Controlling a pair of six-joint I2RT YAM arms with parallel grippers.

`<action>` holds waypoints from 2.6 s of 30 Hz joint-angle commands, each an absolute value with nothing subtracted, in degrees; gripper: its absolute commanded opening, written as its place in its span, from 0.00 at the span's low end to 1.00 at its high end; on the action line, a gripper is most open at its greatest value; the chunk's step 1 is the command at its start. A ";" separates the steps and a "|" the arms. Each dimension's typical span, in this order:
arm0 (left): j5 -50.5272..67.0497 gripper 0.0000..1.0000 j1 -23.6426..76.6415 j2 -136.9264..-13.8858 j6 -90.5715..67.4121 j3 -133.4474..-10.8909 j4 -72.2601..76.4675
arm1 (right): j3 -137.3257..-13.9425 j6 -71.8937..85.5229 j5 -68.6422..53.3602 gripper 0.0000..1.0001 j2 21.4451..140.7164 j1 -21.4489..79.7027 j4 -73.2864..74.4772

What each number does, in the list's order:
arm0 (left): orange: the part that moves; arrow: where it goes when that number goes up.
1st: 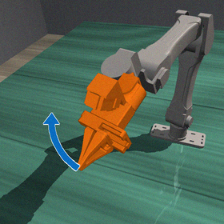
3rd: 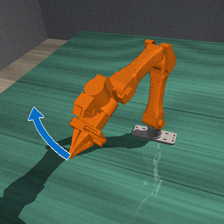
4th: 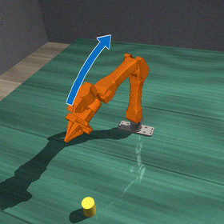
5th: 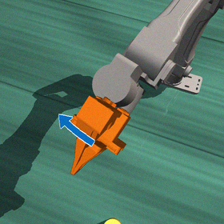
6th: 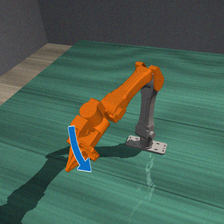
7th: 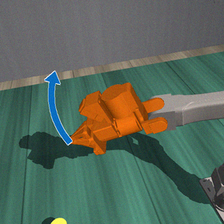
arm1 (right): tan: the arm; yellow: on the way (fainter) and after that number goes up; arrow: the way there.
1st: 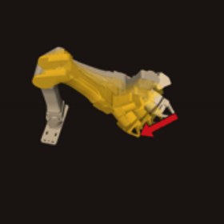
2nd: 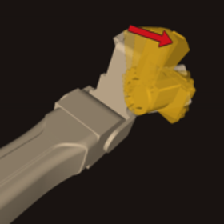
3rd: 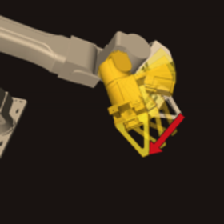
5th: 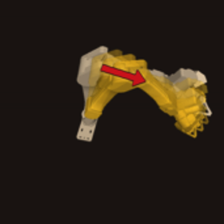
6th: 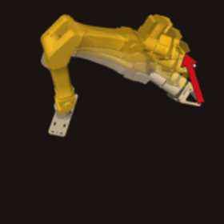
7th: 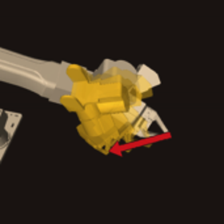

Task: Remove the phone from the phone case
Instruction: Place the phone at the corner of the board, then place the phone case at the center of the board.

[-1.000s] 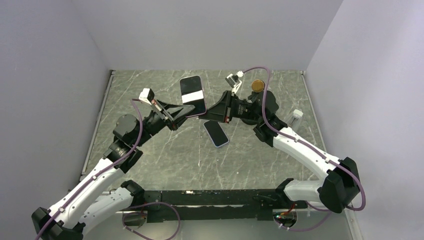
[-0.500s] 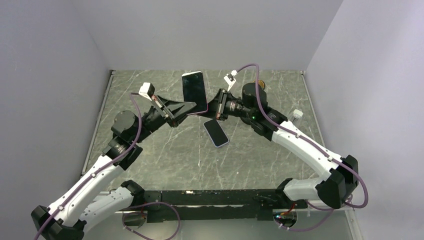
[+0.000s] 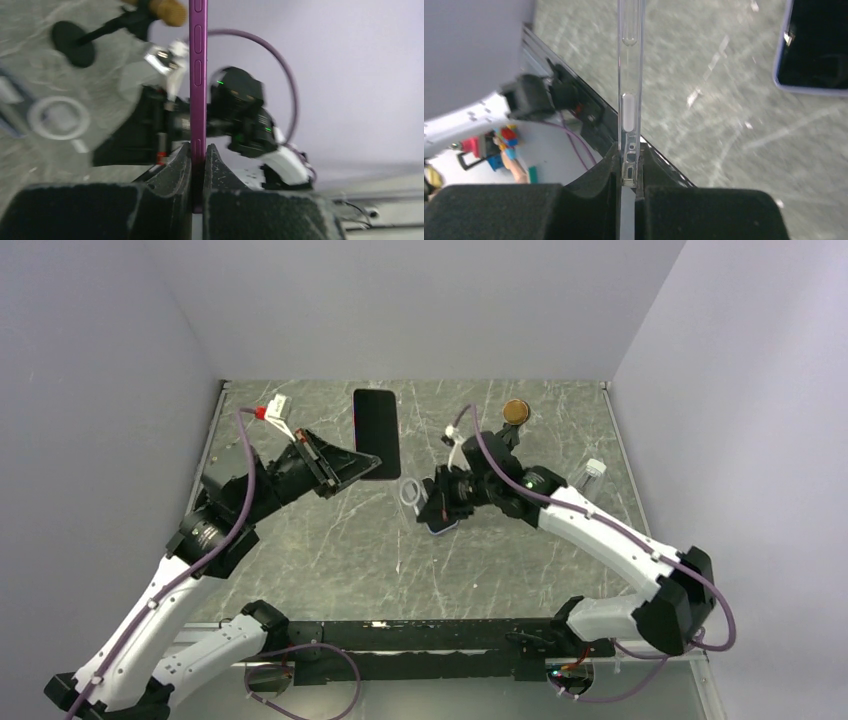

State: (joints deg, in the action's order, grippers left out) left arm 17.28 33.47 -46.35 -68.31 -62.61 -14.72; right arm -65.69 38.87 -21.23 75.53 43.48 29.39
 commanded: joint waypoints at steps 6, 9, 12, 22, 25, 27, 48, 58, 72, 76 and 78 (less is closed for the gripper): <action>25.49 0.00 16.57 -50.17 -54.57 -54.15 -25.11 | -49.65 35.62 -18.41 0.00 55.55 43.74 37.85; 29.14 0.00 9.20 -54.03 -51.66 -51.97 -22.31 | -47.81 36.81 -17.54 0.00 51.84 43.67 40.13; 31.15 0.00 3.32 -60.23 -50.98 -51.90 -19.11 | -48.08 37.17 -16.41 0.00 50.24 43.68 43.67; 17.77 0.00 -4.50 -81.42 -68.54 -45.94 20.51 | -56.59 37.11 -7.35 0.00 49.05 43.66 56.72; 11.22 0.00 -4.81 -90.32 -72.15 -48.38 28.05 | -56.91 38.39 -5.44 0.00 47.74 43.64 59.58; 8.05 0.00 -5.00 -96.24 -75.20 -50.51 32.78 | -56.47 39.92 -5.08 0.00 46.43 43.57 60.00; -13.40 0.40 -4.15 -127.22 -89.92 -82.83 24.39 | -54.93 55.58 4.44 0.00 41.78 43.11 62.64; -8.23 0.99 -4.63 -119.01 -89.08 -74.78 18.72 | -53.50 55.71 4.46 0.00 38.30 43.15 61.00; 4.44 0.96 5.11 -88.93 -52.19 -61.75 -5.30 | -44.59 45.64 -11.53 0.00 39.25 43.14 54.05; 14.58 0.97 6.94 -81.39 -46.69 -53.58 -6.21 | -39.49 42.02 -19.67 0.00 43.34 43.26 46.15; 21.81 0.97 5.62 -78.72 -42.49 -51.45 -11.79 | -37.72 41.67 -22.23 0.00 46.08 43.77 40.26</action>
State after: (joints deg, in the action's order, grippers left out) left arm 9.47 7.79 -81.76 -53.80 -56.40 -1.96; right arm -40.58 45.63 -13.28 42.50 43.18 52.36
